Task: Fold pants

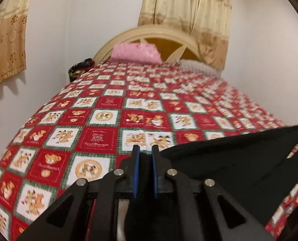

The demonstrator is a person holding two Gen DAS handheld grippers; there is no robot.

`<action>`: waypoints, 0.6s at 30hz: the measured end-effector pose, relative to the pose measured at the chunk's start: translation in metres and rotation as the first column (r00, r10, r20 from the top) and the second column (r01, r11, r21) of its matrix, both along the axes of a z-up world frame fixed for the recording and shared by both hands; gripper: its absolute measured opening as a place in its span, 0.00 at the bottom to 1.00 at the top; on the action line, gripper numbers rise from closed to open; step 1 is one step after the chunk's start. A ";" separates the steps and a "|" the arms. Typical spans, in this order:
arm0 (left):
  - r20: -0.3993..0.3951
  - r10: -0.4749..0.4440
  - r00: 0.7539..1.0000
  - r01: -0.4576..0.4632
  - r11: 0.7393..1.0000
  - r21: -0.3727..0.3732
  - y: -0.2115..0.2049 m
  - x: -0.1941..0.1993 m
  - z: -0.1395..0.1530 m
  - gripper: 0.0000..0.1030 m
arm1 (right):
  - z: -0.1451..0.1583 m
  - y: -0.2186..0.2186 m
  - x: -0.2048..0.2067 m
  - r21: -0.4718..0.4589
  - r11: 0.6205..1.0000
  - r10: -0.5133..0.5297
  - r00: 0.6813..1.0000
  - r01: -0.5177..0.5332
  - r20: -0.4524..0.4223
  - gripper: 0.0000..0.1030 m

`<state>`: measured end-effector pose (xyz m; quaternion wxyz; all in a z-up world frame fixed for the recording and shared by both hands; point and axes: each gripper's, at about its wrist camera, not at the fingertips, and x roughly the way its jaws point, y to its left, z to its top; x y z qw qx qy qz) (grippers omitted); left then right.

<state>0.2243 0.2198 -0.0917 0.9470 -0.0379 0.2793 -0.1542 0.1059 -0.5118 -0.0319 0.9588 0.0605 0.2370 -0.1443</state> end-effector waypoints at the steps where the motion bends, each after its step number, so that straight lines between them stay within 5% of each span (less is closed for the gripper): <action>1: 0.010 -0.004 1.000 0.004 1.000 -0.012 0.002 -0.008 -0.001 0.12 | -0.001 0.000 -0.007 0.005 1.000 -0.002 1.000 0.002 0.003 0.08; 11: 0.001 -0.042 0.999 0.042 0.994 -0.102 0.021 -0.076 -0.045 0.12 | -0.047 -0.005 -0.075 0.055 0.998 -0.038 0.998 0.041 -0.053 0.08; 18: -0.048 -0.052 0.997 0.049 0.997 -0.063 0.024 -0.097 -0.075 0.15 | -0.071 -0.005 -0.098 0.065 0.997 -0.036 0.996 0.042 -0.088 0.09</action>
